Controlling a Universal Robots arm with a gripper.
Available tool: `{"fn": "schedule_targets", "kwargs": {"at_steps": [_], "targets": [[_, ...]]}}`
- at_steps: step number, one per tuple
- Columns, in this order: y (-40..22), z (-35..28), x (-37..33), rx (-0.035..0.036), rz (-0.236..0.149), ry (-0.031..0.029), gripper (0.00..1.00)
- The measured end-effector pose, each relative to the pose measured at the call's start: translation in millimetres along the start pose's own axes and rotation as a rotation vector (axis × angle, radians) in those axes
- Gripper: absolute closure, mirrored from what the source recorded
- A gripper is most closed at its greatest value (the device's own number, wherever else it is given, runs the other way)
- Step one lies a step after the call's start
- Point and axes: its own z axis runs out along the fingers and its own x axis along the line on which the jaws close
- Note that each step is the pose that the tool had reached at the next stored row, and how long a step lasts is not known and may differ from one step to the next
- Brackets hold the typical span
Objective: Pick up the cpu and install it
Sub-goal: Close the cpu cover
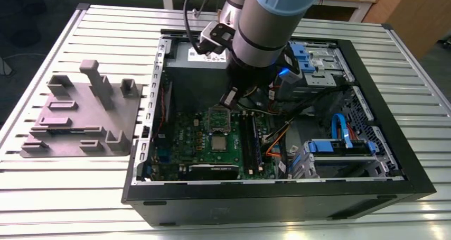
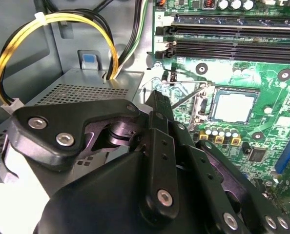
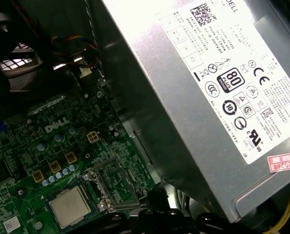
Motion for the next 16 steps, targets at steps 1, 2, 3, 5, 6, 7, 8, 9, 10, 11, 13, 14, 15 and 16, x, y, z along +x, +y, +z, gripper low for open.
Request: {"fn": "schedule_targets", "kwargs": {"at_steps": [1,2,3,5,6,7,8,9,10,11,13,14,15,16], "targets": [[-0.4,-0.2,0.8,0.0,-0.001,0.0003,0.9],[-1.0,-0.4,1.8,-0.0001,-0.002,0.0005,0.9],[-1.6,-0.6,3.1,-0.0002,-0.003,0.0006,0.9],[-2.8,-1.1,5.7,-0.0005,-0.005,0.0009,0.9],[-3.4,-1.4,7.0,-0.0006,-0.006,0.001,0.9],[-3.9,-1.6,8.2,-0.0007,-0.007,0.0011,0.9],[-4.5,-1.9,9.4,-0.0009,-0.008,0.0013,0.9],[-5.0,-2.1,10.6,-0.0009,-0.008,0.0015,0.9],[-5.5,-2.4,11.8,-0.001,-0.009,0.0016,0.9],[-6.1,-2.6,13.1,-0.0011,-0.01,0.0017,0.9],[-7.1,-3.1,15.5,-0.0013,-0.011,0.002,0.9],[-7.5,-3.3,16.4,-0.0014,-0.012,0.0021,0.9],[-7.6,-3.6,17.0,-0.0014,-0.012,0.0021,0.9],[-7.5,-4.0,17.3,-0.0015,-0.013,0.0024,0.9]]}}
